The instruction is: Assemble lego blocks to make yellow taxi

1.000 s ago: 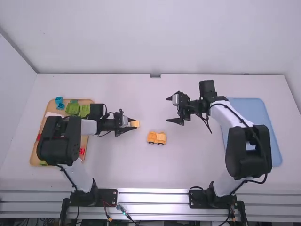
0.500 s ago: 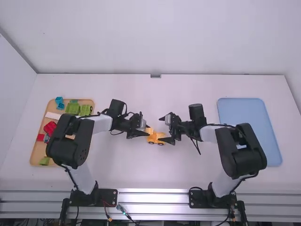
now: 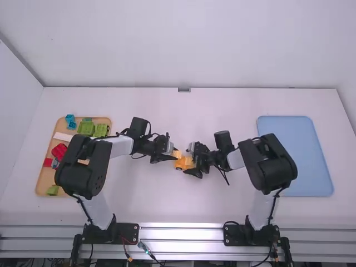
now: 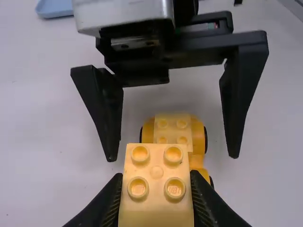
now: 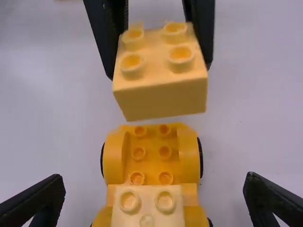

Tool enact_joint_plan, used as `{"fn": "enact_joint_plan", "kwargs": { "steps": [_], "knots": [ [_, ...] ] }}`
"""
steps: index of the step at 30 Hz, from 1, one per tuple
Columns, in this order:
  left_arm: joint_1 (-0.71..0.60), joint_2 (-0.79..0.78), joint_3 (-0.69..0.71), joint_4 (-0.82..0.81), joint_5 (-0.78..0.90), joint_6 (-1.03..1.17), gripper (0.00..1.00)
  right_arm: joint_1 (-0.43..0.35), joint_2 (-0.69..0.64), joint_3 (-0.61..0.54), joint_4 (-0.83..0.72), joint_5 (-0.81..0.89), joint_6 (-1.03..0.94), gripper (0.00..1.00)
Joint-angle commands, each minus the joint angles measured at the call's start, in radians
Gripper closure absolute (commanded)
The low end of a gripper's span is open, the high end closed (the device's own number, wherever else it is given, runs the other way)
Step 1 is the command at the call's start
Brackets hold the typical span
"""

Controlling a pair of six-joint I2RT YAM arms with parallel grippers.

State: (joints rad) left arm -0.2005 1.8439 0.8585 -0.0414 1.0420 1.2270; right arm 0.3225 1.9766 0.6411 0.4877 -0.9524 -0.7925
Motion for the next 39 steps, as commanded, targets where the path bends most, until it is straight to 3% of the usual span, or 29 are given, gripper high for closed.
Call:
{"fn": "enact_joint_plan", "kwargs": {
  "steps": [1,9,15,24,27,36,39],
  "knots": [
    [-0.003,0.01,0.004,-0.012,0.023,-0.001,0.98,0.008,0.008,-0.043,0.027,0.079,0.039,0.01],
    [-0.053,0.011,-0.04,0.033,0.013,-0.008,0.98,-0.002,0.008,-0.143,0.269,0.077,0.1,0.12],
    [-0.074,0.043,-0.055,0.124,0.005,-0.084,0.98,-0.002,0.014,-0.134,0.251,0.027,0.052,0.14],
    [-0.066,0.087,-0.055,0.144,0.005,-0.113,0.98,-0.012,0.159,-0.021,0.248,-0.093,0.055,0.23],
    [-0.061,0.087,-0.055,0.159,0.004,-0.113,0.98,-0.037,0.17,-0.01,0.25,-0.158,0.039,0.37],
    [-0.087,0.092,-0.052,0.167,-0.034,-0.138,0.98,-0.028,0.17,-0.011,0.239,-0.14,0.025,0.6],
    [-0.087,0.098,-0.052,0.182,-0.031,-0.139,0.98,-0.015,0.17,-0.014,0.237,-0.14,0.01,0.63]
  ]
}}
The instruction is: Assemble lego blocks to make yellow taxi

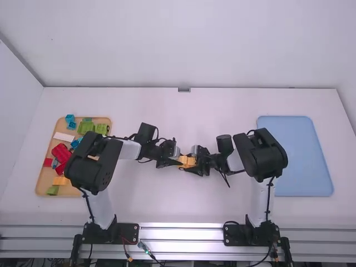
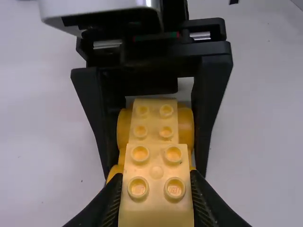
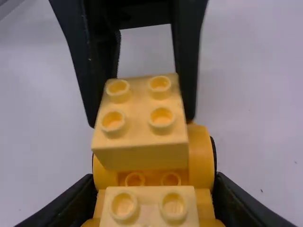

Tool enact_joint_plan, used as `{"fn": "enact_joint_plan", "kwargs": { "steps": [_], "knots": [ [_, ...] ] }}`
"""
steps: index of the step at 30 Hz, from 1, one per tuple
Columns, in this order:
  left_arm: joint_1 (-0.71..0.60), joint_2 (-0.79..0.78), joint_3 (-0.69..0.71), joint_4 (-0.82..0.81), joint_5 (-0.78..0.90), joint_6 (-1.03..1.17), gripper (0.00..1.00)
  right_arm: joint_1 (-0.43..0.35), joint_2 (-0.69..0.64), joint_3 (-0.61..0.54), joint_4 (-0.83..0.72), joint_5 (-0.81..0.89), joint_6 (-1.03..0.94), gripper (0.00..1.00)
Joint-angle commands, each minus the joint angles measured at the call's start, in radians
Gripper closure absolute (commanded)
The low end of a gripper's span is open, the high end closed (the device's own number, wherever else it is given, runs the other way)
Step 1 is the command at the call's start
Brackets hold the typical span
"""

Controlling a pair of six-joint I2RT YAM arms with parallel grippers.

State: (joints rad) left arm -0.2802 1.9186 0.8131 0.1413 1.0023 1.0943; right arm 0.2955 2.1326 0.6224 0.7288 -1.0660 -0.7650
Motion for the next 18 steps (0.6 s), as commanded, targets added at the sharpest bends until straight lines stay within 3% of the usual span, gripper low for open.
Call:
{"fn": "enact_joint_plan", "kwargs": {
  "steps": [1,16,17,18],
  "knots": [
    [-0.008,0.025,-0.006,-0.002,0.007,-0.006,0.98,0.016,0.014,0.005,-0.01,-0.026,-0.027,0.63],
    [-0.008,0.068,-0.007,-0.055,0.009,-0.006,0.98,0.02,0.014,0.007,-0.006,0.02,-0.005,0.62],
    [-0.008,0.068,-0.007,-0.055,0.009,-0.005,0.9,0.02,0.014,0.006,-0.001,0.019,0.002,0.62],
    [-0.008,0.068,-0.007,-0.054,0.01,-0.005,0.75,0.019,0.014,0.006,-0.001,0.017,0.001,0.62]
  ]
}}
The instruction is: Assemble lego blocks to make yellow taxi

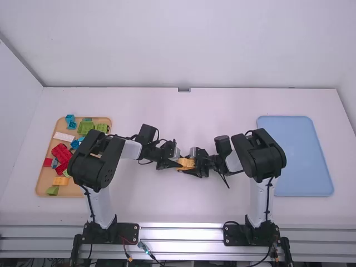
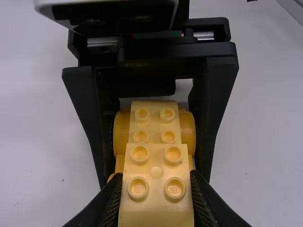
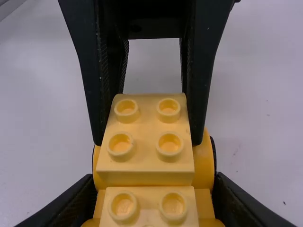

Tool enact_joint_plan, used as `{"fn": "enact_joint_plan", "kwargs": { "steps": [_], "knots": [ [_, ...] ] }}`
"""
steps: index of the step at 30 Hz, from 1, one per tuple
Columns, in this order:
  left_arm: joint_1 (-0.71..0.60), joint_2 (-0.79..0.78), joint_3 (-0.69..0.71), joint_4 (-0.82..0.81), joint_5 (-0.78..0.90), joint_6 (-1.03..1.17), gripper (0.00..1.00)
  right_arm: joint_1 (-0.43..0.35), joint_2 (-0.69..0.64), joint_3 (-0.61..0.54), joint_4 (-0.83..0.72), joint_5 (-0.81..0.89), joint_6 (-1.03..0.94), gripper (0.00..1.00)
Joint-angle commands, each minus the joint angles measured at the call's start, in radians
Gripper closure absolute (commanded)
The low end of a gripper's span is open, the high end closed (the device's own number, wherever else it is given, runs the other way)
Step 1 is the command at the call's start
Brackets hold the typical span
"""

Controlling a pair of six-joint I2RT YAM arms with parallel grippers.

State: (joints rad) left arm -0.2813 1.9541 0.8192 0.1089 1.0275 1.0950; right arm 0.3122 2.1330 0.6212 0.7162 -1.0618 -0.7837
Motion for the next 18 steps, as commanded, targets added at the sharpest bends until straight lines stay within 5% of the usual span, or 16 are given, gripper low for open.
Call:
{"fn": "enact_joint_plan", "kwargs": {
  "steps": [1,3,5,12,16,17,18],
  "knots": [
    [-0.006,0.032,-0.013,-0.018,-0.016,-0.006,0.64,0.003,0.014,0.007,0.01,0.011,0.019,0.62],
    [-0.006,0.032,-0.013,-0.01,-0.016,-0.006,0.35,0.003,0.014,0.007,0.01,0.011,0.02,0.62],
    [-0.006,0.032,-0.013,0.01,0.0,-0.007,0.26,0.002,0.014,0.007,0.01,0.012,0.021,0.61],
    [0.043,-0.052,-0.013,0.023,0.122,-0.007,0.19,0.003,0.014,0.007,0.01,0.008,0.021,0.6],
    [0.095,-0.135,-0.013,-0.013,0.22,-0.007,0.24,0.003,0.014,0.007,0.01,0.009,0.028,0.59],
    [0.109,-0.158,-0.013,-0.025,0.256,-0.006,0.32,0.003,0.014,0.007,0.01,0.008,0.027,0.59],
    [0.121,-0.176,-0.013,-0.03,0.291,-0.007,0.56,0.003,0.014,0.007,0.01,0.008,0.027,0.59]
  ]
}}
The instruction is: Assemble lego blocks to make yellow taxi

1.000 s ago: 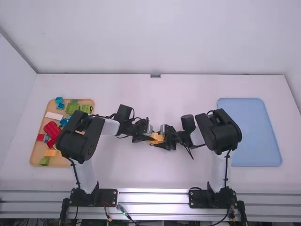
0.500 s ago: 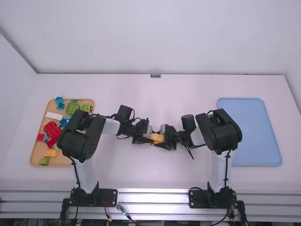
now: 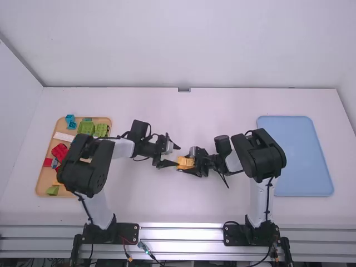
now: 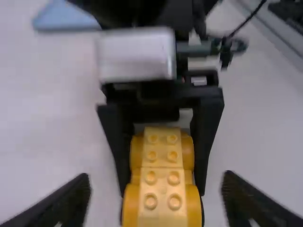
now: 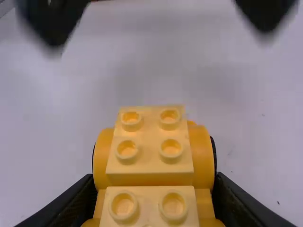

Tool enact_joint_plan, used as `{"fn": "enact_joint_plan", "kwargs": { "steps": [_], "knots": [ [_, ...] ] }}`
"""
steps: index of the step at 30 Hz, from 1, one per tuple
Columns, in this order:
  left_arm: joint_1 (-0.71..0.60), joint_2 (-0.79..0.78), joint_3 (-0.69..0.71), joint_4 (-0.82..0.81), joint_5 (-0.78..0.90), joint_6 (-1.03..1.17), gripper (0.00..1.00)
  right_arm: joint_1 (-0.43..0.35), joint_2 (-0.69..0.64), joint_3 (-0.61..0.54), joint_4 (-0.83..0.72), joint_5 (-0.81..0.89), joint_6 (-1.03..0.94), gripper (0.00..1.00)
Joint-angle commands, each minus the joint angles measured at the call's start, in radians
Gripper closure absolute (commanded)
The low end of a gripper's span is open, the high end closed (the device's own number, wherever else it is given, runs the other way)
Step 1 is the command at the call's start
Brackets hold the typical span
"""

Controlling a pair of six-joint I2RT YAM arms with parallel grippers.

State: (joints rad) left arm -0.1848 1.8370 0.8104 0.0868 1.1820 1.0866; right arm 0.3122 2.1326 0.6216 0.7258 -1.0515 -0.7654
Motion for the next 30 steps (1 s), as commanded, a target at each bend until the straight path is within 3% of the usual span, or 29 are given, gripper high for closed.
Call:
{"fn": "enact_joint_plan", "kwargs": {
  "steps": [1,4,14,20,30],
  "knots": [
    [0.029,-0.066,-0.004,-0.007,0.147,0.002,0.69,0.003,0.014,0.006,0.0,-0.002,0.01,0.59],
    [0.019,-0.064,-0.004,-0.009,0.086,-0.014,0.98,0.003,0.014,0.006,0.0,-0.002,0.005,0.6],
    [-0.096,0.037,-0.004,-0.002,-0.107,-0.069,0.98,0.003,0.014,0.007,0.0,0.005,0.005,0.57],
    [-0.09,0.054,-0.004,-0.006,-0.127,-0.069,0.98,0.003,0.014,0.006,0.0,0.005,0.005,0.5],
    [-0.103,0.07,-0.027,0.029,-0.171,-0.069,0.98,0.003,0.014,0.008,0.0,0.005,0.006,0.5]
  ]
}}
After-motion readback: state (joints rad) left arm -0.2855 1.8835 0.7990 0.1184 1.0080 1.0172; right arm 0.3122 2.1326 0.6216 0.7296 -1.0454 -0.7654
